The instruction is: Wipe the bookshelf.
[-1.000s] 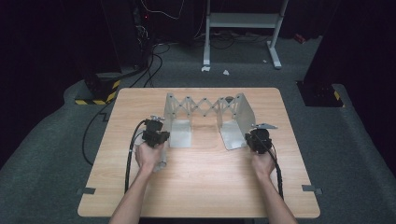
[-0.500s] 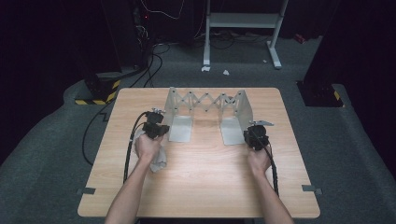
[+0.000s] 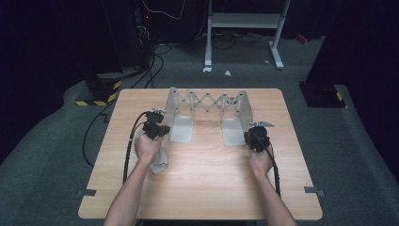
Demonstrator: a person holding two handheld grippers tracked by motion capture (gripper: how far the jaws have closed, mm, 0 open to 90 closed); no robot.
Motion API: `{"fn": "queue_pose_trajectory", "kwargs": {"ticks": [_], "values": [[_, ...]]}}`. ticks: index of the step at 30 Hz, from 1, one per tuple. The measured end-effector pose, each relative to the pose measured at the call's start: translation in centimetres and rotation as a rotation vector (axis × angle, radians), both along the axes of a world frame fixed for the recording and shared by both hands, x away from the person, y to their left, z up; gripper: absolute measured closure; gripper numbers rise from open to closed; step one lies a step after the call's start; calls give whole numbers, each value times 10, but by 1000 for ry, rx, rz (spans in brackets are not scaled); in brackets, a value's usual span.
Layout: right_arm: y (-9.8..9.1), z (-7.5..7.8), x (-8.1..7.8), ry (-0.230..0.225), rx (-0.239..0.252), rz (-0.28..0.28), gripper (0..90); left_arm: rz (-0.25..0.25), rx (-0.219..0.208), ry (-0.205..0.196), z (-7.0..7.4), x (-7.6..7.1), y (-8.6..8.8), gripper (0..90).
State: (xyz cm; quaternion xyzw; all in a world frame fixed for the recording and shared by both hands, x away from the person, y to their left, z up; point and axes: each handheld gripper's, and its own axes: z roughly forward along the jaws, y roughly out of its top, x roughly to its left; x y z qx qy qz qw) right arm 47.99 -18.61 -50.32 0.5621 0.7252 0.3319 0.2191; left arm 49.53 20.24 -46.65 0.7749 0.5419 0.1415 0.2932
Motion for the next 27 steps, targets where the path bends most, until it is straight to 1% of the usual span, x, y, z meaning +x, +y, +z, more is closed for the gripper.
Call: {"fn": "queue_pose_trajectory", "kwargs": {"ticks": [1, 2, 6, 7, 8, 10, 11, 13, 15, 19, 20, 22, 23, 25, 27], "values": [[0, 0, 0, 0, 0, 0, 851, 0, 0, 0, 0, 0, 0, 721], [0, -2, 0, 3, -3, 6, 775, 6, -1, 1, 1, -2, 1, 721], [-5, -4, -4, -1, 20, 22, 618, 26, -15, -1, 5, -8, 7, 555], [-6, -4, -5, 2, 31, 27, 590, 30, -15, -3, 5, -9, 8, 523], [-7, -5, -5, 0, 37, 36, 562, 31, -3, -9, 6, -10, 9, 497], [-9, -6, -7, -1, 33, 43, 532, 35, -5, -22, 9, -13, 10, 451], [-10, -6, -8, -6, 38, 48, 519, 33, -8, -36, 11, -15, 11, 436], [-12, -5, -10, -14, 28, 60, 493, 37, -26, -57, 14, -19, 14, 416], [-15, -4, -13, -22, 23, 65, 479, 42, -46, -70, 17, -23, 17, 401], [-24, -1, -21, -44, 26, 63, 466, 50, -53, -109, 24, -32, 25, 385], [-26, -1, -23, -51, 31, 60, 462, 55, -47, -119, 25, -34, 27, 384], [-30, -4, -24, -49, 35, 54, 453, 68, -14, -138, 26, -36, 29, 384], [-31, -5, -24, -48, 35, 50, 452, 72, -10, -145, 27, -38, 30, 384], [-33, -6, -23, -42, 27, 47, 450, 74, -28, -158, 28, -42, 32, 384], [-34, -6, -25, -47, 26, 47, 450, 78, -50, -171, 28, -48, 35, 383]]}}
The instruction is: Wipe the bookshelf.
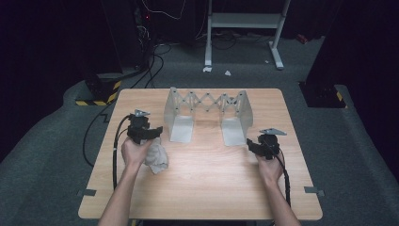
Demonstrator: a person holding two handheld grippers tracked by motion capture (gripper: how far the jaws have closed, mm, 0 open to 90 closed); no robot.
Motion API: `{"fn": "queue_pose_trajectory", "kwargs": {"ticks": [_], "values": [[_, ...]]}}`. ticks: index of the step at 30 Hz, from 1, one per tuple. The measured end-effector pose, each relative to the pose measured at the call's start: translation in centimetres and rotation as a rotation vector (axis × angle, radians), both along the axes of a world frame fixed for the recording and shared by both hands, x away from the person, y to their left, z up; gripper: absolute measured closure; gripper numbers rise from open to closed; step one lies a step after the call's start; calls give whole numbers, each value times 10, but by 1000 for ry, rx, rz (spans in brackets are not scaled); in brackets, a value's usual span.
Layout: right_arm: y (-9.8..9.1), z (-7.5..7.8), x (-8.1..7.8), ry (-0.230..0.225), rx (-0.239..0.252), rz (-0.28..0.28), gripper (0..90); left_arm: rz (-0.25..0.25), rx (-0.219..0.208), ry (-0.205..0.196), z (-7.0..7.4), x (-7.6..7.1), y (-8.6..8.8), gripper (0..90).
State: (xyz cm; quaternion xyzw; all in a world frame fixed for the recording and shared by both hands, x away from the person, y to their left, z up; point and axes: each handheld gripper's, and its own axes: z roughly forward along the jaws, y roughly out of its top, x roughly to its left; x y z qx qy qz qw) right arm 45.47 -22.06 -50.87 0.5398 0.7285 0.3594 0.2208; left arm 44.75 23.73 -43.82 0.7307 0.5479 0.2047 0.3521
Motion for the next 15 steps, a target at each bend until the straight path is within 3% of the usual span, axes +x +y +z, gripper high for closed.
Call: {"fn": "queue_pose_trajectory", "kwargs": {"ticks": [15], "values": [[-26, 1, -24, -8, 4, -14, 441, 59, -61, -78, -7, -45, 27, 358]]}}
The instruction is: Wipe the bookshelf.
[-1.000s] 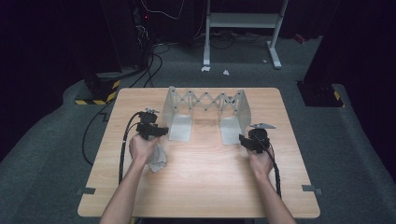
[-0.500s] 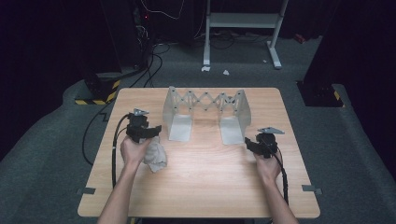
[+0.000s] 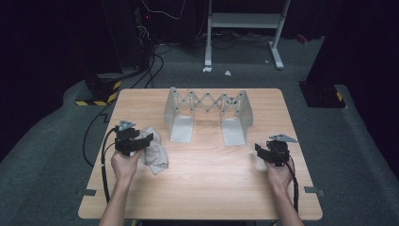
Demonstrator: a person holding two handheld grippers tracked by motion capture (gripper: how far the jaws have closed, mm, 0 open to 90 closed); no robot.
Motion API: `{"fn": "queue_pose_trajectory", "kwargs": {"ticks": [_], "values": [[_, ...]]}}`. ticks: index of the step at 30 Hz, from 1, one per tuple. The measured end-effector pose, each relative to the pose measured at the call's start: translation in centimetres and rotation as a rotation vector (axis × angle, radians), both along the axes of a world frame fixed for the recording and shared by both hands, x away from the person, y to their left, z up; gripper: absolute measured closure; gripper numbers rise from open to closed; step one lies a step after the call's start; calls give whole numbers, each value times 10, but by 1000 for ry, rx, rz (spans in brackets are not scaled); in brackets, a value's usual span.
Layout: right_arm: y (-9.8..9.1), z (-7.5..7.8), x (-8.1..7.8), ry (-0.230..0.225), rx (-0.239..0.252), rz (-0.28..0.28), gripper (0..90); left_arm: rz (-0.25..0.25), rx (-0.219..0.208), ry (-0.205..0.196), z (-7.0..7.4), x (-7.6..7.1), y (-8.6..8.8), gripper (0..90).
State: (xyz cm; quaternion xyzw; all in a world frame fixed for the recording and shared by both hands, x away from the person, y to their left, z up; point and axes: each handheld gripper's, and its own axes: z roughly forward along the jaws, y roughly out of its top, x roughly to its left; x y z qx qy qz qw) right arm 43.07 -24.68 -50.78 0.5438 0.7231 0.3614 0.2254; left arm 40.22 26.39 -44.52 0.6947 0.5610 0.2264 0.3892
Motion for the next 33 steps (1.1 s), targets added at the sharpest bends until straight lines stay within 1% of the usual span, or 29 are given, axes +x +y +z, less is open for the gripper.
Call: {"fn": "queue_pose_trajectory", "kwargs": {"ticks": [4, 9, 11, 14, 16, 17, 18, 22, 24, 29, 30, 33], "values": [[-4, -1, -3, 4, -10, 5, 434, 17, -10, -15, -7, -12, 5, 358], [-7, -4, -8, 14, -12, 9, 417, 25, -10, -1, -19, -25, 9, 360], [-8, -5, -11, 17, -13, 4, 413, 31, -15, -10, -22, -29, 10, 360], [-10, -7, -14, 14, -23, -3, 407, 33, -34, -6, -26, -36, 13, 358], [-11, -7, -16, 16, -24, -8, 403, 31, -38, -1, -28, -40, 15, 358], [-12, -8, -17, 18, -24, -8, 399, 32, -22, -1, -29, -41, 16, 358], [-13, -8, -18, 19, -24, -9, 398, 37, 14, 4, -30, -44, 18, 358], [-16, -10, -21, 19, -41, -14, 395, 63, 5, 14, -36, -50, 27, 359], [-17, -11, -22, 21, -43, -19, 393, 81, 10, 14, -40, -55, 32, 359], [-19, -15, -25, 31, -48, -28, 396, 106, 18, 20, -51, -63, 39, 356], [-19, -17, -25, 35, -57, -23, 397, 110, 18, 22, -52, -63, 40, 354], [-17, -17, -26, 32, -74, -21, 400, 118, 46, 34, -59, -60, 38, 350]]}}
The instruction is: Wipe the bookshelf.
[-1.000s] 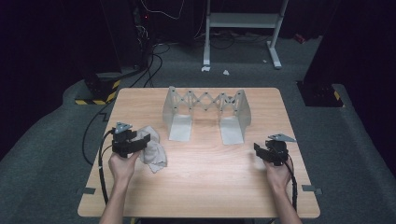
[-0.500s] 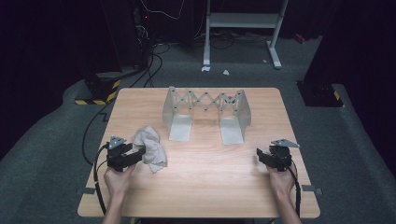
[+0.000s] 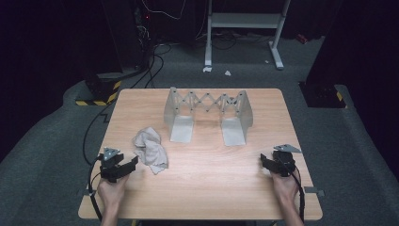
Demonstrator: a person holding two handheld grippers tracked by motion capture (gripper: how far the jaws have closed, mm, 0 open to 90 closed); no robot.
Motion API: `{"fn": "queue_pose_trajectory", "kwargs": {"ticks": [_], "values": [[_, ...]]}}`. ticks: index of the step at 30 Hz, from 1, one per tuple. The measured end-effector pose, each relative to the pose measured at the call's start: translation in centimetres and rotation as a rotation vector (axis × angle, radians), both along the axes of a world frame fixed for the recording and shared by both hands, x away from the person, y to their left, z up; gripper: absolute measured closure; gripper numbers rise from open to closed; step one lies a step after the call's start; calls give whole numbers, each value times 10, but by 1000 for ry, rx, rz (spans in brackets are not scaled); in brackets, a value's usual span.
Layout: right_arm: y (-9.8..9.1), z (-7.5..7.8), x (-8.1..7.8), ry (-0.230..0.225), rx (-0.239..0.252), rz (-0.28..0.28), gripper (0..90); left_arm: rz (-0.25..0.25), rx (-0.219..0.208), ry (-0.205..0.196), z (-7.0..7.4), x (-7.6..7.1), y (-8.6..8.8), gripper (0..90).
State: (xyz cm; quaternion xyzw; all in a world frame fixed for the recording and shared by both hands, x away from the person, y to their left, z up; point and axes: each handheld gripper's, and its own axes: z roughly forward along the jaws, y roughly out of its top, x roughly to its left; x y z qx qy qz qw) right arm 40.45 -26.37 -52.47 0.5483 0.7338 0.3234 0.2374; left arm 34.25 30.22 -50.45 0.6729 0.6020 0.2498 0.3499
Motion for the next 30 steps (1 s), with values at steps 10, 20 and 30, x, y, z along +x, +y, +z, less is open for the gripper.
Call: {"fn": "queue_pose_trajectory", "kwargs": {"ticks": [10, 20, 30], "values": [[0, -1, -6, -8, -23, -7, 353, -3, 83, 25, -16, 12, -11, 340], [0, -2, -7, -7, -24, -11, 329, 23, 87, 24, -27, 8, -9, 332], [1, -2, -5, -5, -26, -13, 314, 33, 89, 25, -27, 9, -9, 324]]}}
